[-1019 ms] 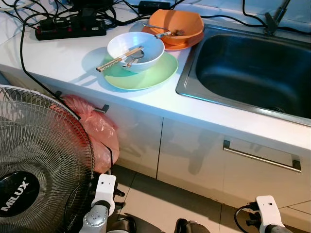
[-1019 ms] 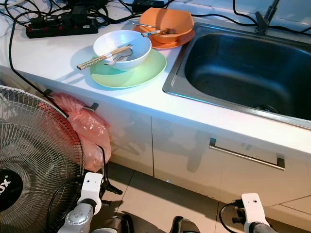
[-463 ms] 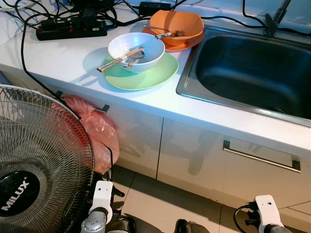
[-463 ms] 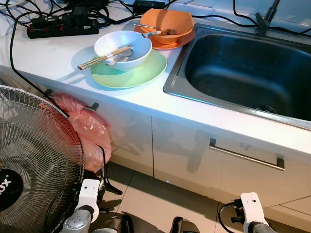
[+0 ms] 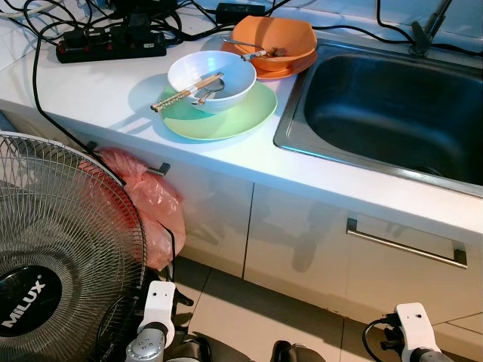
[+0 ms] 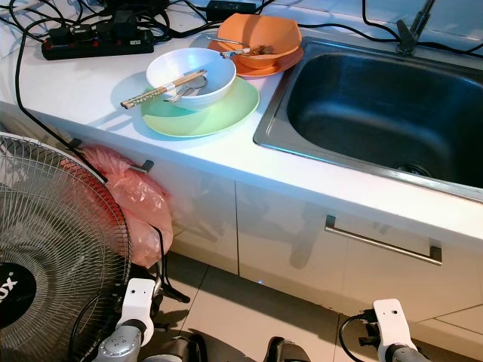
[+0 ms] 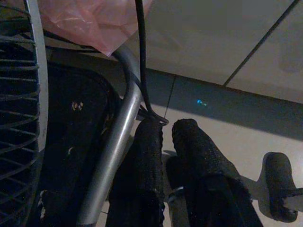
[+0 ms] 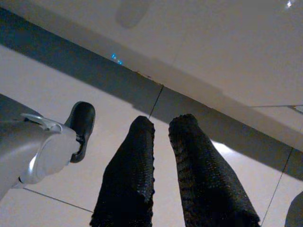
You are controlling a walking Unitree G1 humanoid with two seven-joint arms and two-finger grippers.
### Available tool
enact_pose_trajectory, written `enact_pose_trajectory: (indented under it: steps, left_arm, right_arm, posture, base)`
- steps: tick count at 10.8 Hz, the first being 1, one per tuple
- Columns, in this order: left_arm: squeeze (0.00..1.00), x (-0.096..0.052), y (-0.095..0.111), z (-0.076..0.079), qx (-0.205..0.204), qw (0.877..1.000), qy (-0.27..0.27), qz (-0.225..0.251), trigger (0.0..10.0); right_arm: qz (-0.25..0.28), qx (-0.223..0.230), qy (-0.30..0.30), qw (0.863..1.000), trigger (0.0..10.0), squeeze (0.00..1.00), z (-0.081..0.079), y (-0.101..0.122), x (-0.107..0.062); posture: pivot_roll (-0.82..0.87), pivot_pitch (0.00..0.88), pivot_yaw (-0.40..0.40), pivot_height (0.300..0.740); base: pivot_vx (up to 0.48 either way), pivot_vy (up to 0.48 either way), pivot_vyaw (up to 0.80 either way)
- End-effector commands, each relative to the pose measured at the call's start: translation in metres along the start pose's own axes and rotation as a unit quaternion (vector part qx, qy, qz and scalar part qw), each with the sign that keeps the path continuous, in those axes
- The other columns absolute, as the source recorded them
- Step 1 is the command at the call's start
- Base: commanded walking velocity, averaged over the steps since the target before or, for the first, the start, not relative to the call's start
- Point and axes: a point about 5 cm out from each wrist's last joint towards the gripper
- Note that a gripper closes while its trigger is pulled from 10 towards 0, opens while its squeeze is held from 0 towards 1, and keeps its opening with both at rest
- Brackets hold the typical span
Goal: Kitchen organization
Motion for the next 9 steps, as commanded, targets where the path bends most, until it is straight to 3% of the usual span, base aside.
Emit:
enact_pose_trajectory:
  steps: [1, 8, 9]
  left_arm:
    - [0.00, -0.003, -0.009, -0.004, -0.001, 1.000, 0.010, -0.017, 10.0]
    - [0.00, -0.005, -0.014, -0.009, -0.012, 0.999, 0.026, -0.031, 10.0]
    - [0.00, -0.005, -0.013, -0.009, -0.012, 0.999, 0.027, -0.029, 10.0]
  right_arm:
    - [-0.009, 0.005, 0.001, 1.000, 10.0, 0.00, 0.001, -0.006, -0.002]
    - [0.010, 0.000, 0.014, 1.000, 10.0, 0.00, 0.000, -0.002, -0.002]
    - [0.018, -0.003, 0.028, 0.999, 10.0, 0.00, -0.031, 0.013, 0.009]
  posture:
    - [0.00, 0.144, -0.007, 0.740]
    - [0.00, 0.139, -0.009, 0.740]
    - [0.01, 0.140, -0.010, 0.740]
  base:
    - [0.000, 0.000, 0.00]
    - [0.000, 0.000, 0.00]
    - [0.000, 0.000, 0.00]
Point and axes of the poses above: a point about 5 cm out from each wrist's last joint towards the gripper, its own x axis pointing out of the wrist towards the gripper, its own y axis along the axis of the wrist's last joint, z = x × y, and after that the axes turned 15 degrees about -x, right-handed
